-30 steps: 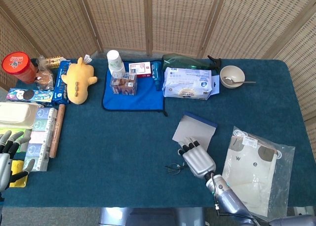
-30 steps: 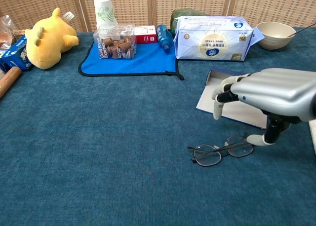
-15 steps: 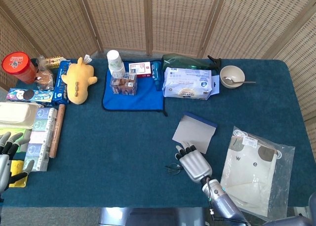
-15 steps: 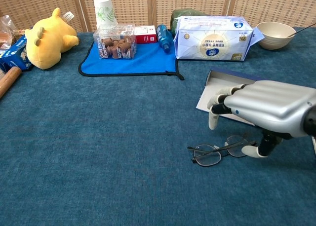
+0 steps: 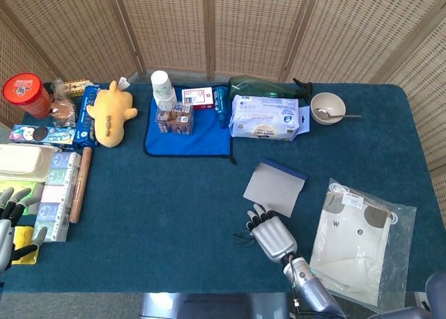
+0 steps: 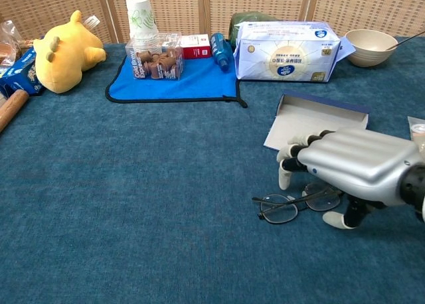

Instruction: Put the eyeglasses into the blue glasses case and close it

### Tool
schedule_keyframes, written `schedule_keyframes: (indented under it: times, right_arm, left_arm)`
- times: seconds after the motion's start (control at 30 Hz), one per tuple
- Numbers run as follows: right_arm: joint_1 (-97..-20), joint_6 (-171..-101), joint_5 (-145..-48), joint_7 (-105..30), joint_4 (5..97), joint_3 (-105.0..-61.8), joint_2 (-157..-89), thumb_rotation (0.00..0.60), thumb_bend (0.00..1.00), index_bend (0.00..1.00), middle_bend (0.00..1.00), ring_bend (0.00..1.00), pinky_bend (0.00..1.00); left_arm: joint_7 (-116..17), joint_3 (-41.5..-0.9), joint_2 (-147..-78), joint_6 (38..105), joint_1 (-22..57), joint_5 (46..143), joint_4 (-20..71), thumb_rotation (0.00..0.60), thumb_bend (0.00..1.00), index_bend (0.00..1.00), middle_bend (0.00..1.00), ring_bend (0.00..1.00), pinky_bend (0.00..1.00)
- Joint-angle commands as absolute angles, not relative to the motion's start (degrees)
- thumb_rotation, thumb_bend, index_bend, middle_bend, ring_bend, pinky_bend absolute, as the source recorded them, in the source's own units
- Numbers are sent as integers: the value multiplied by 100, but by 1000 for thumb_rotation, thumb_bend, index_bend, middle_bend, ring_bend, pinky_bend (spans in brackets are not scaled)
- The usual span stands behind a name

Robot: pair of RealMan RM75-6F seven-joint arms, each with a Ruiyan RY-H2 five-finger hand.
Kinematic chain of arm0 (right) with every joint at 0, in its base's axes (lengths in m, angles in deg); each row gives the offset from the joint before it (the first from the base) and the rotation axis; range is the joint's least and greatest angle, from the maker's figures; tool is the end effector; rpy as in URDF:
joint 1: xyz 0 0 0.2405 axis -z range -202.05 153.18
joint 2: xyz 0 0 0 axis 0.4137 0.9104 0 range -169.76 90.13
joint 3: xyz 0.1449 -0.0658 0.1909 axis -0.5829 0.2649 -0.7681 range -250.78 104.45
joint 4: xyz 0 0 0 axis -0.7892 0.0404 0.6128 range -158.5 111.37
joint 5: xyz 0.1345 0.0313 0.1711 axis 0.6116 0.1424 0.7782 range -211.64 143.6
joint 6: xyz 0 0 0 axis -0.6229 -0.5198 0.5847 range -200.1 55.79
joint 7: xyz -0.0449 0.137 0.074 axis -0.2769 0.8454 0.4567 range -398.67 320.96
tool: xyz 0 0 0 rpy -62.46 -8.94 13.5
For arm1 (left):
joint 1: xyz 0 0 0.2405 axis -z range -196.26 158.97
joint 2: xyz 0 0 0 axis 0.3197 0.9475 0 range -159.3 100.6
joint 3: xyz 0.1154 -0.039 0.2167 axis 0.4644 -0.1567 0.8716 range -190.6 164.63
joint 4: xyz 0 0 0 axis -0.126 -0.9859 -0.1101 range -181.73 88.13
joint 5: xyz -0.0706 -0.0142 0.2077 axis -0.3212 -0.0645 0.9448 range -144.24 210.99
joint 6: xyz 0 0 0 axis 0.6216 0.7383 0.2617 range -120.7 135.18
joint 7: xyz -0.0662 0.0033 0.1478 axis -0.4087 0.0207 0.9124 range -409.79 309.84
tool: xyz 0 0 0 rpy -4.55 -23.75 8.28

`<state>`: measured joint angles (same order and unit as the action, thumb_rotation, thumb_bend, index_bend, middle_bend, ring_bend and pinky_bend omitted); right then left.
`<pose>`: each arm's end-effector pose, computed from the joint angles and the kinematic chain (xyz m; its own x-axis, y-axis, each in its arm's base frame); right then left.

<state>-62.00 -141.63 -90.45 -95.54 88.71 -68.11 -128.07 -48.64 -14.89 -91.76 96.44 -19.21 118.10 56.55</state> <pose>-0.1212 -0.2201 -0.0505 0.7091 -0.3145 0.6311 -0.6873 -0.5083 0.5189 -0.2885 0.1656 0.1489 0.2671 -0.0138 0.9636 0.9597 0.0942 -0.2647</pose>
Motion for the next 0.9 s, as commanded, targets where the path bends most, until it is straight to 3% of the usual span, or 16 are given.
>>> schedule_keyframes:
  times: [0.03,0.4,0.9]
  right_arm:
    - [-6200,-14122,-9068,-9512,8806,-6824,-12863,600,297,298,163,42,136]
    - [-6277,-13945,-9014,-9418,8652,-6955,-13002,600,323,335,192,74,142]
    - [-6386,-13735,-9099,-9073,8471,-7154,-13116,600,340,478,305,202,216]
  left_arm:
    - [-4879,-1493,-9171,9655,-1929,11805,5641,600,295,232,156,8,0]
    - [-4948,-1492,-9173,9673,-1959,11770,5574,600,296,229,144,5,0]
    - [-5066,-1507,-9174,9785,-2028,11781,5485,600,295,217,137,0,0]
